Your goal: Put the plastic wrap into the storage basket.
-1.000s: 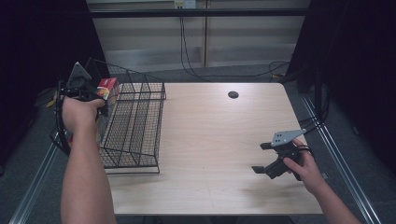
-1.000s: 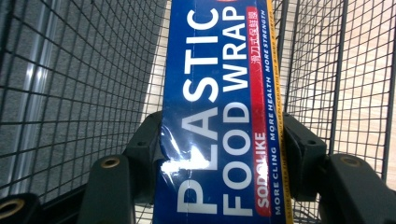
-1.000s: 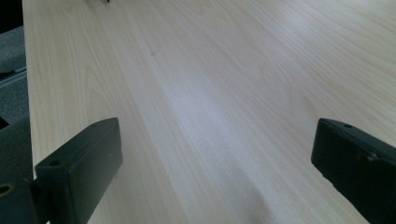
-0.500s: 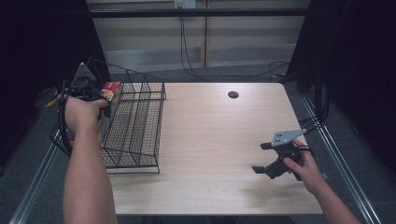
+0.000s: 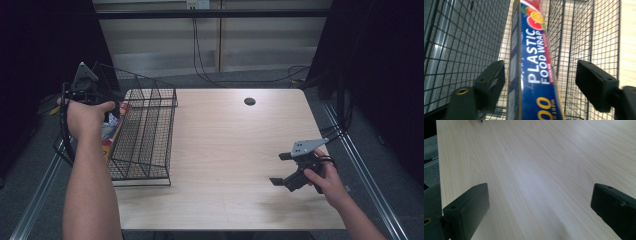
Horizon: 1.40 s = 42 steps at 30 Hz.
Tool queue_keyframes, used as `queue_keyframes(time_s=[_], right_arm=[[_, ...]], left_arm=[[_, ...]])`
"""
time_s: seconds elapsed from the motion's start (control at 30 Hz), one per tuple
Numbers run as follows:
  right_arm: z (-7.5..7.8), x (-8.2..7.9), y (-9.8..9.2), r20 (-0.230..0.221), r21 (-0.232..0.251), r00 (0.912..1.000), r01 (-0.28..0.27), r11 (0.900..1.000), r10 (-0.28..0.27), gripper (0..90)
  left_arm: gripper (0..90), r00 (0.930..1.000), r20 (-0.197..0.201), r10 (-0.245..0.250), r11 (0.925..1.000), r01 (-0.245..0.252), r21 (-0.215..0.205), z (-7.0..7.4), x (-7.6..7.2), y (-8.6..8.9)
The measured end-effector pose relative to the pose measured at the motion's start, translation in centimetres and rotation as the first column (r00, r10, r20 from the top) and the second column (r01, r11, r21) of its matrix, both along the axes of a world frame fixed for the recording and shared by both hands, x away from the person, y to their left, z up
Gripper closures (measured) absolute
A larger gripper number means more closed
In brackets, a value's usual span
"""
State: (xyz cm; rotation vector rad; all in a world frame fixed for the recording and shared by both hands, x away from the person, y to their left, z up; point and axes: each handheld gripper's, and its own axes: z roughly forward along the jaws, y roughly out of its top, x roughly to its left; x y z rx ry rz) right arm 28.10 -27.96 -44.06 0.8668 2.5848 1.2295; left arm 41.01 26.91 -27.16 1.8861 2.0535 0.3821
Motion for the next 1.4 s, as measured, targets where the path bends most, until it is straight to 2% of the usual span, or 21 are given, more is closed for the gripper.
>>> queue_keyframes(time_s=[0.07, 0.13, 0.27, 0.3, 0.47, 0.83, 1.07, 1.2, 1.4], right_arm=[[0.0, 0.0, -0.1, -0.003, 0.001, 1.0000, 0.002, 1.000, -0.002, 1.8], [0.0, 0.1, -0.1, -0.003, 0.002, 1.0000, 0.002, 1.000, -0.002, 1.8], [0.0, 0.0, 0.0, -0.001, 0.000, 1.0000, 0.000, 1.000, 0.000, 1.8], [0.0, 0.0, 0.0, -0.002, 0.000, 1.0000, 0.001, 1.000, -0.001, 1.8], [-0.1, 0.0, -0.1, -0.005, 0.000, 1.0000, -0.002, 1.000, 0.002, 1.8], [0.0, 0.0, -0.1, -0.009, 0.002, 1.0000, -0.001, 1.000, 0.001, 1.8], [0.0, 0.0, 0.0, -0.001, -0.002, 1.0000, 0.007, 1.000, -0.007, 1.8], [0.0, 0.0, 0.0, -0.001, -0.003, 1.0000, 0.006, 1.000, -0.006, 1.7], [-0.1, 0.0, -0.1, -0.006, -0.003, 1.0000, 0.007, 1.000, -0.007, 1.8]], left_arm=[[18.9, 0.9997, 0.025, -0.006, 1.0000, 0.006, 0.000, 0.4, 0.1, -0.3], [16.2, 0.9992, 0.034, -0.020, 0.9996, 0.020, -0.020, 0.6, 0.2, -0.8], [12.3, 0.9969, 0.053, -0.058, 0.9977, 0.060, -0.033, 0.7, 0.4, -2.0], [12.2, 0.9947, 0.061, -0.084, 0.9957, 0.086, -0.035, 0.7, 0.5, -2.6], [11.1, 0.9881, 0.079, -0.132, 0.9889, 0.137, -0.058, 0.6, 0.7, -4.3], [9.0, 0.9735, 0.092, -0.209, 0.9718, 0.217, -0.091, 0.1, 0.7, -6.4], [8.6, 0.9651, 0.094, -0.244, 0.9605, 0.254, -0.113, -0.8, 0.7, -7.6], [8.5, 0.9561, 0.091, -0.279, 0.9484, 0.289, -0.131, -1.5, 0.7, -8.5], [8.2, 0.9458, 0.093, -0.311, 0.9359, 0.322, -0.143, -2.0, 0.9, -9.7]])
